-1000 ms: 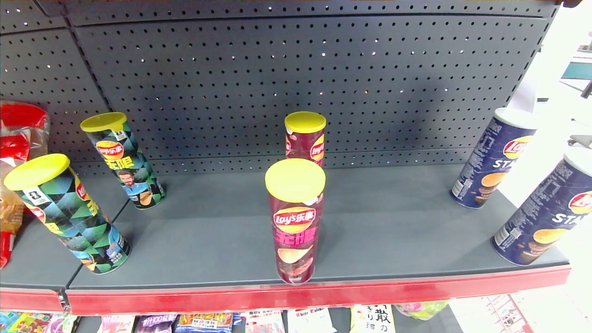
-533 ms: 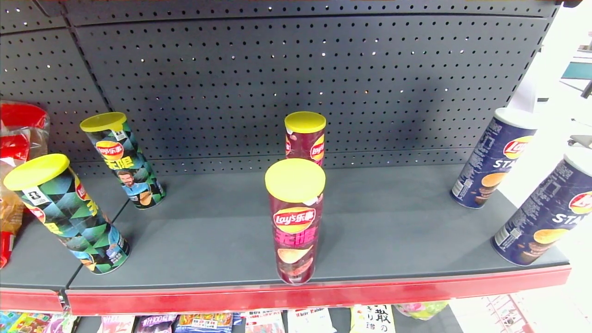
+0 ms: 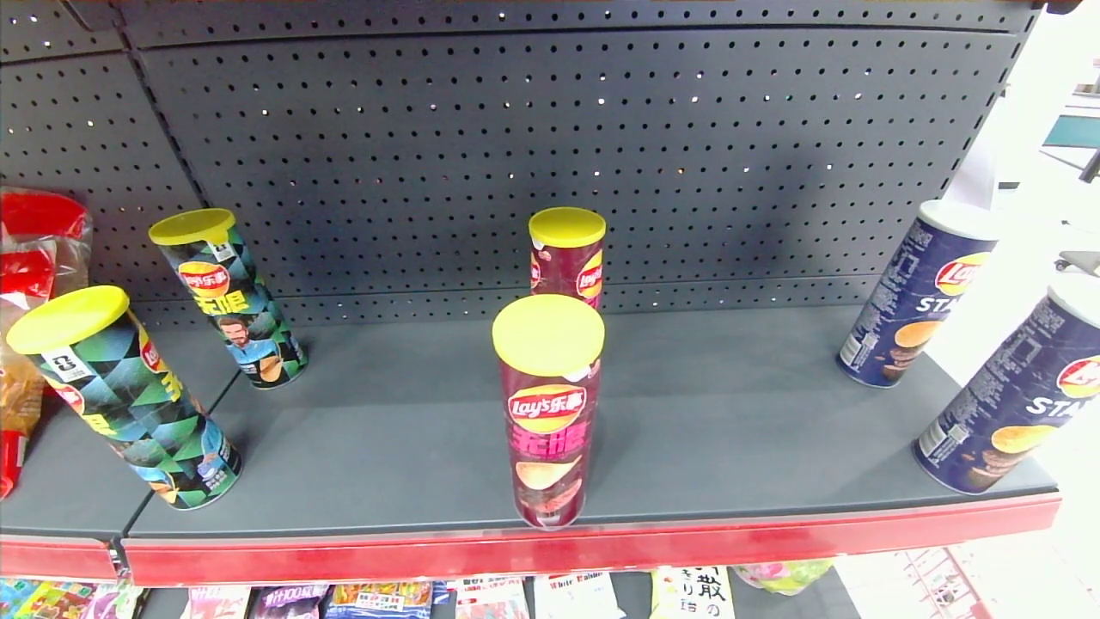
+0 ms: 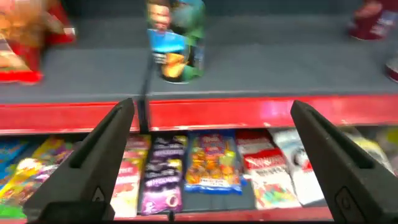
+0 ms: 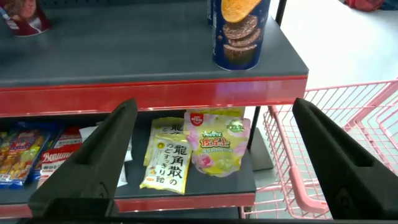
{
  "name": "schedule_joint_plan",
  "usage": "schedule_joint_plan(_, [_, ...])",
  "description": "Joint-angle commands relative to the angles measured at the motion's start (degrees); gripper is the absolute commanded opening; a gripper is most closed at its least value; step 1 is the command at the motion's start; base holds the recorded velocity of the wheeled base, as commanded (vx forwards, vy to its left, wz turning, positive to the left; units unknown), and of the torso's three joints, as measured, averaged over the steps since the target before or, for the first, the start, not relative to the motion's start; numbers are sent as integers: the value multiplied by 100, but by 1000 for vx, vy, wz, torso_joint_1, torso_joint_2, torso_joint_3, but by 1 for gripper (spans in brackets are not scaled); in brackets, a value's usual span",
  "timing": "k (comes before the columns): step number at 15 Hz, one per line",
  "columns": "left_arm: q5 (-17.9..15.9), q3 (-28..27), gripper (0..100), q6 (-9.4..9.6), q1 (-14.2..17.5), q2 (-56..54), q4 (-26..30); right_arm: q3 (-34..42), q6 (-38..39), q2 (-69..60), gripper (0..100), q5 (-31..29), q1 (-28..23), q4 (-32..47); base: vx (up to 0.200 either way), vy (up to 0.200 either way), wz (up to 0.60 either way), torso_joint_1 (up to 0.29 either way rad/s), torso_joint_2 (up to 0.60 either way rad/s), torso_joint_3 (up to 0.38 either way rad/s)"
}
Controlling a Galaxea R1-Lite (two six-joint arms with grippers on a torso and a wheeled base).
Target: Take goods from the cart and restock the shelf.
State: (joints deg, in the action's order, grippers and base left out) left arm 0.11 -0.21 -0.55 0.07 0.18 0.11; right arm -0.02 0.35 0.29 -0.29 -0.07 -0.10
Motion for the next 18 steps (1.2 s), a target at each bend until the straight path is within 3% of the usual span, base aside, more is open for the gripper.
schedule_joint_plan(1, [33, 12, 100, -15, 1, -18, -2, 2, 0, -29, 100, -23, -1, 1, 0, 0, 0, 0, 0, 0])
schedule_joint_plan(18, [24, 12, 100, 20, 1, -18, -2, 2, 0, -29, 100, -23, -1, 1, 0, 0, 0, 0, 0, 0])
